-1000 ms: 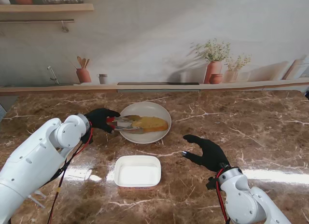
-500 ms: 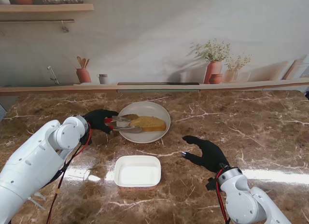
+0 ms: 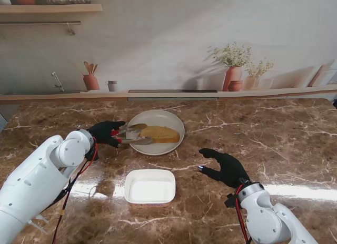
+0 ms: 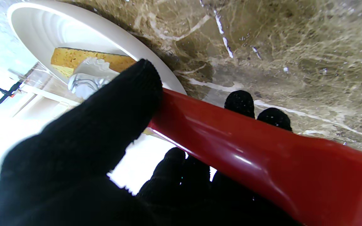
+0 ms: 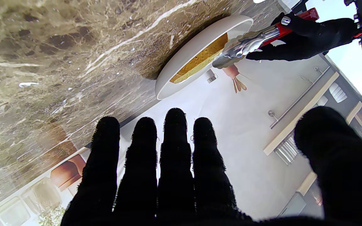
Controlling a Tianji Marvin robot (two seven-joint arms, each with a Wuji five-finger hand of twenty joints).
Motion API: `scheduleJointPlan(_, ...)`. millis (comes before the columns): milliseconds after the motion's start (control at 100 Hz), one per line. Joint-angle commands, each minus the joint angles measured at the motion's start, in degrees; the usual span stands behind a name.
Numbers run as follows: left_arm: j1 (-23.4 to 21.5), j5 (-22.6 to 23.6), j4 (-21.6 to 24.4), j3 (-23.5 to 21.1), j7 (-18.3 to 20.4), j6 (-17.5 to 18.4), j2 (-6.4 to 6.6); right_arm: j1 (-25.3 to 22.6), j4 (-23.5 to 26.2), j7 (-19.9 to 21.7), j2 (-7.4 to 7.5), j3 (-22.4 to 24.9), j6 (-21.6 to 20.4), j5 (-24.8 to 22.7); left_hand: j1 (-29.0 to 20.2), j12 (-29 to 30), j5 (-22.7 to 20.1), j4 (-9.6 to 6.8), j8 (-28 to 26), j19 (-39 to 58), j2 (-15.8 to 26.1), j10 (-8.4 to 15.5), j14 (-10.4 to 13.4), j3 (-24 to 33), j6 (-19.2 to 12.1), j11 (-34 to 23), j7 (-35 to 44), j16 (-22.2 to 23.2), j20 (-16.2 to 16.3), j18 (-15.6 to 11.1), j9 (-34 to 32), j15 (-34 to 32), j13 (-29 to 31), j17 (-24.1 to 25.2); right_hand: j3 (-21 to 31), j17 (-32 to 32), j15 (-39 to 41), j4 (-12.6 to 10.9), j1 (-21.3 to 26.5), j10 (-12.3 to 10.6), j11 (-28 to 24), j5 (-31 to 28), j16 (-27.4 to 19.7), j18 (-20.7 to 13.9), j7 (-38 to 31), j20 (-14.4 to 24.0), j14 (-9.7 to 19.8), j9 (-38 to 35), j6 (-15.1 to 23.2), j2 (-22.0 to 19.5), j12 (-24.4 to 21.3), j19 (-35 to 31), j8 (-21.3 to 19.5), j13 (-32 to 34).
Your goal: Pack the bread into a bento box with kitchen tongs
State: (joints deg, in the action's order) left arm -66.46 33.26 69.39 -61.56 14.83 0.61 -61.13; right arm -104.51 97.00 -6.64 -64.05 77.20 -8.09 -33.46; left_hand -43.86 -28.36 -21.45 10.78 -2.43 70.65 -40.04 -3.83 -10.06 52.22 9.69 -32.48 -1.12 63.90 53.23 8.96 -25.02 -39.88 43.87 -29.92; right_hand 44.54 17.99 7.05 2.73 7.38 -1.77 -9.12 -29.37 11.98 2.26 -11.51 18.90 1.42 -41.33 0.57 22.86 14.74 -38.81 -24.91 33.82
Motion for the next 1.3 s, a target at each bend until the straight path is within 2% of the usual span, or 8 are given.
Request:
scheduleJointPlan(0, -0.3, 0.1, -0.1, -0.3, -0.3, -0.7, 0.0, -0.4, -0.4, 1.0, 0.03, 0.0, 0.0, 0.4, -1.2, -0.6, 2.6, -4.5, 1.2, 4.1, 2.9, 0.5, 0.4, 4.9, 1.7, -0.9, -0.7, -0.2, 2.4, -1.6, 2.4, -3.4, 3.0, -1.1, -0.1, -0.7, -0.2, -1.3, 1.9, -1.0, -0.5, -0.8, 0.9, 0.2, -0.8, 1.6, 0.0, -0.3, 1.3, -0.9, 0.8, 0.4, 0.4, -1.1)
scheduleJointPlan(160, -0.7, -0.1, -0.1, -0.9, -0.9, -1.1, -0.13, -0.5, -0.4, 1.2, 0.05, 0.0, 0.1, 0.4, -1.1, -0.8, 3.5, -4.52, 1.8, 4.5, 2.9, 0.9, 0.5, 4.9, 1.6, -1.3, -0.6, -0.1, 2.8, -1.6, 2.7, -3.8, 3.0, -1.1, -0.2, -0.7, -0.2, -1.3, 2.0, -0.9, -0.6, -1.0, 0.9, 0.3, -0.9, 1.7, 0.0, -0.5, 1.3, -0.9, 0.9, 0.5, 0.4, -1.1)
scheduleJointPlan(190, -0.7, -0.2, -0.1, -1.0, -0.9, -1.2, -0.11, -0.5, -0.4, 1.2, 0.06, 0.0, 0.1, 0.4, -0.5, -0.7, 3.4, -5.4, 2.1, 4.6, 3.2, 0.9, -1.4, 5.5, 1.5, -1.4, -0.4, -1.0, 3.0, -1.6, 2.7, -3.7, 2.3, -1.1, -0.2, -0.7, -0.2, -1.3, 2.0, -0.9, -0.6, -1.1, 0.9, 0.3, -0.9, 1.7, 0.0, -0.5, 1.4, -1.0, 0.9, 0.5, 0.4, -1.2)
scheduleJointPlan(300, -0.6, 0.2, 0.0, -1.1, 0.1, -1.0, 0.15, -0.5, -0.5, 1.4, 0.08, 0.0, 0.1, 0.5, -0.8, -0.7, 2.9, -4.88, 2.3, 4.5, 3.1, 0.9, 0.5, 5.0, 1.2, -1.5, -0.2, -1.1, 3.2, -1.7, 2.6, -4.5, 2.7, -1.1, -0.2, -0.7, -0.2, -1.3, 2.0, -1.0, -0.6, -1.3, 0.9, 0.3, -1.1, 1.7, -0.1, -0.7, 1.5, -1.0, 1.0, 0.5, 0.4, -1.1)
scheduleJointPlan(480, 0.6, -0.5, -0.9, 0.3, 0.7, -0.5, 0.09, -0.4, -0.6, 1.5, 0.09, -0.1, 0.1, 0.6, -0.5, -0.6, 1.2, -5.39, 2.0, 4.3, 3.6, 1.1, -1.5, 5.2, 0.0, -1.5, 0.3, -1.9, 3.4, -1.6, 2.1, -4.5, 1.8, -0.8, -0.2, -0.7, -0.2, -1.3, 2.0, -0.9, -0.6, -1.3, 0.9, 0.3, -1.1, 1.8, 0.1, -0.8, 1.5, -1.0, 1.0, 0.6, 0.4, -1.1)
scheduleJointPlan(740, 3.1, -1.2, -1.8, 3.0, 1.3, 0.8, -0.02, -0.6, -0.7, 1.4, 0.04, 0.1, 0.2, 0.8, -0.8, -0.7, 1.9, -5.44, -4.8, 4.3, 3.7, 1.6, -1.6, 4.8, -2.4, -1.1, 8.8, -3.0, 3.8, -1.4, 0.9, -5.3, 1.5, -0.4, -0.1, -0.7, -0.1, -1.3, 2.1, -0.9, -0.7, -1.5, 1.0, 0.3, -1.2, 1.9, -0.1, -1.0, 1.5, -1.0, 1.1, 0.6, 0.4, -1.0)
scheduleJointPlan(1120, 5.7, -1.3, -2.9, 6.5, 0.9, 0.7, -0.39, -0.6, -0.9, 1.6, 0.06, 0.2, -0.1, 1.2, -0.2, -0.6, 1.1, -5.35, -6.2, 4.5, 4.0, 1.6, -1.5, 4.6, -3.3, -1.0, 11.3, -2.9, 4.0, -1.4, -0.1, -5.4, 1.7, -0.4, -0.1, -0.7, -0.1, -1.3, 2.1, -0.9, -0.6, -1.5, 1.0, 0.3, -1.3, 2.0, -0.1, -1.0, 1.5, -1.1, 1.2, 0.7, 0.4, -1.0)
scheduleJointPlan(1290, 6.0, -0.8, -4.4, 8.0, -0.7, 1.1, -0.68, -0.7, -1.0, 1.5, 0.03, 0.4, -0.1, 1.2, -0.4, -1.2, -2.0, -5.33, -13.2, 5.7, 4.0, 1.7, 0.2, 5.0, -6.3, -1.2, 24.1, -3.2, 3.6, -1.4, -3.4, -5.9, 4.3, -2.2, -0.1, -0.7, -0.1, -1.3, 2.2, -0.9, -0.7, -1.5, 1.0, 0.3, -1.3, 2.0, -0.1, -1.1, 1.5, -1.1, 1.2, 0.7, 0.5, -0.9)
